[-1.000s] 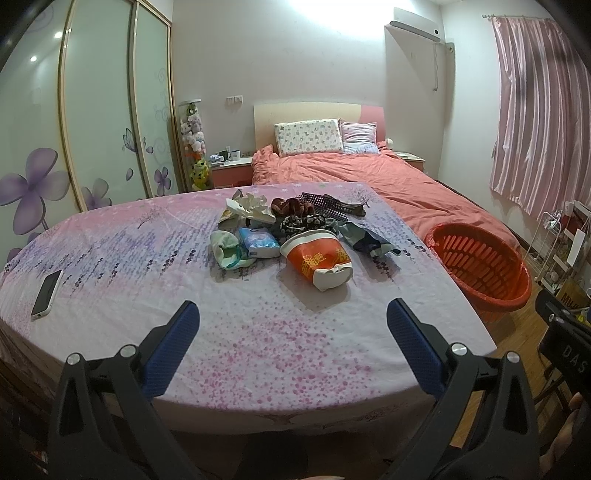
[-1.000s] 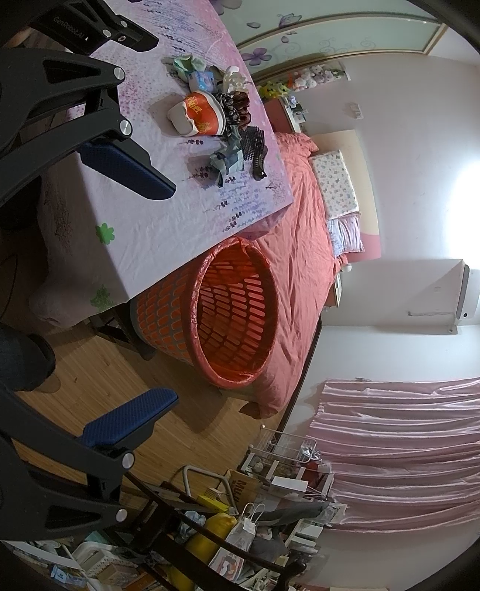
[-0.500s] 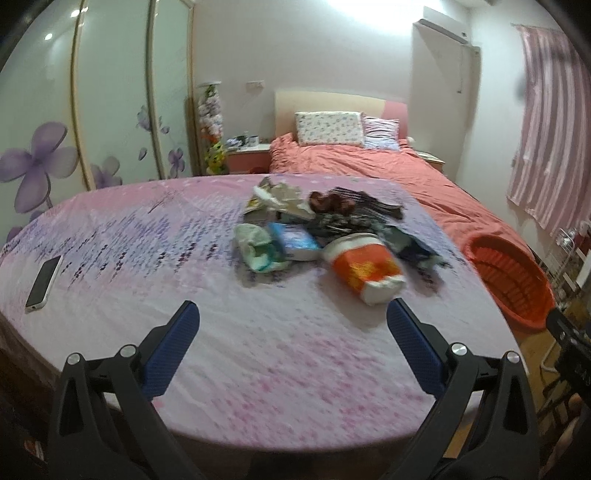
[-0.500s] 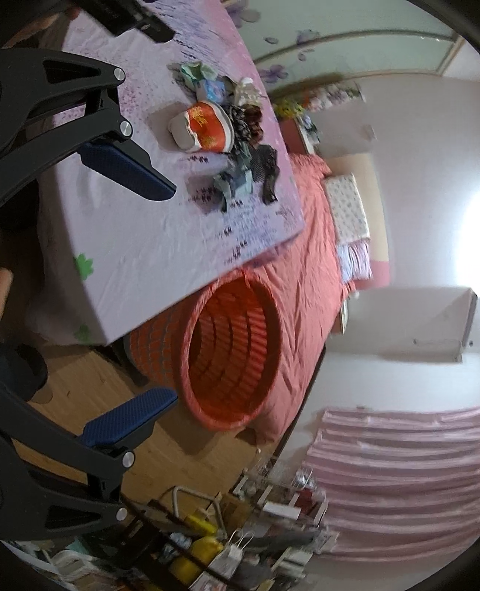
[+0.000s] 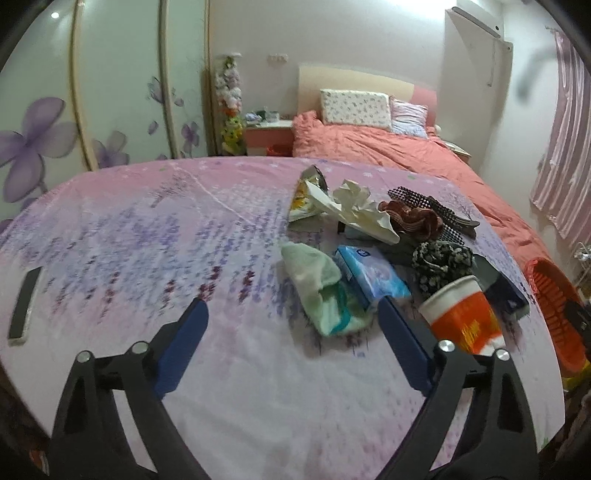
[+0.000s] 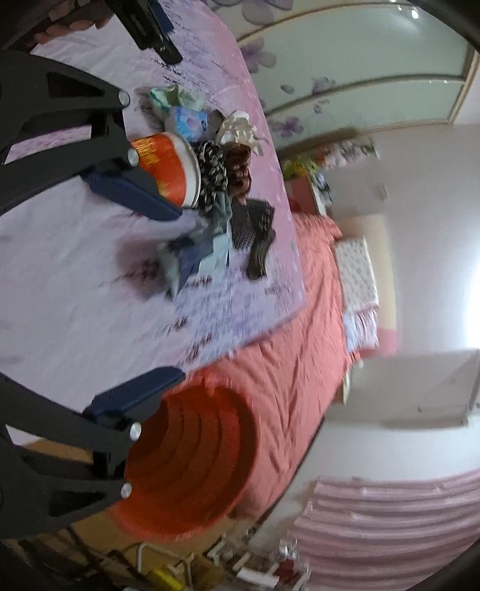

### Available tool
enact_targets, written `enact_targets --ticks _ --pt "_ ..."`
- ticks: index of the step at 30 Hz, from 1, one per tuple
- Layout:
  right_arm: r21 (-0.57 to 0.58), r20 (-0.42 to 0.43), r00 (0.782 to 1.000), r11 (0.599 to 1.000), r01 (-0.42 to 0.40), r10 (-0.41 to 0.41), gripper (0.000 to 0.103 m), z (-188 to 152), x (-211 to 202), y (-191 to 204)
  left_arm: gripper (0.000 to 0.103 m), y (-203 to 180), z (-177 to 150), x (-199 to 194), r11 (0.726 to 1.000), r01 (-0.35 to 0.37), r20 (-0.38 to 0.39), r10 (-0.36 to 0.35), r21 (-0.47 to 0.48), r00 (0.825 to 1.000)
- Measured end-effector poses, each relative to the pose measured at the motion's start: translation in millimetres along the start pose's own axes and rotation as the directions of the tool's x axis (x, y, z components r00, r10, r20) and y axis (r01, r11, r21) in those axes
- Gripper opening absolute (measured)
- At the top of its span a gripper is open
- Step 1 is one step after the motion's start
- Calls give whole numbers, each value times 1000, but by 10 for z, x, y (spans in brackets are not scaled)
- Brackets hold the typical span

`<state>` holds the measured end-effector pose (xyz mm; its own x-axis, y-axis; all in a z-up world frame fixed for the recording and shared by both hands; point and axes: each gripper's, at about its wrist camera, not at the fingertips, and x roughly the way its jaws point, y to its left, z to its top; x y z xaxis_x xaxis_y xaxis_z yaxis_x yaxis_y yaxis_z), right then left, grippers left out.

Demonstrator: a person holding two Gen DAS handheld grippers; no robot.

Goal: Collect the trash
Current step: 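Grasp the green cloth with the left gripper while the right gripper grasps a grey wrapper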

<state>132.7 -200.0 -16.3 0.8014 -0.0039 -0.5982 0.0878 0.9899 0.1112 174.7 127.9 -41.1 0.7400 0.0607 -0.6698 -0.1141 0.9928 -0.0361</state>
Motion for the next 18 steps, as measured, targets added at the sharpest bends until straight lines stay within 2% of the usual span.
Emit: enact_targets --ticks 6,11,13,14,15,16,18 --pt "-58 -98 995 998 -38 32 56 118 501 163 71 27 76 438 998 62 -94 -62 -4 994" --pt "-48 -206 977 997 -61 50 45 109 822 189 60 34 91 703 996 89 -152 -91 -18 984" --pt "-51 -225 973 997 -59 46 35 94 878 189 47 46 87 780 994 106 -174 -109 -25 979" --pt "-52 -231 972 997 -60 46 31 84 888 180 45 49 89 815 993 114 -181 -117 -29 976" --pt "-52 -233 971 997 -62 49 27 72 890 177 38 46 97 814 994 109 -171 -112 -23 979" --pt "-54 -229 972 997 -61 47 22 66 882 175 25 41 100 825 993 120 -175 -121 -18 977" --pt "-61 -211 976 996 -64 50 15 68 840 176 15 46 106 832 991 131 -174 -133 -24 976"
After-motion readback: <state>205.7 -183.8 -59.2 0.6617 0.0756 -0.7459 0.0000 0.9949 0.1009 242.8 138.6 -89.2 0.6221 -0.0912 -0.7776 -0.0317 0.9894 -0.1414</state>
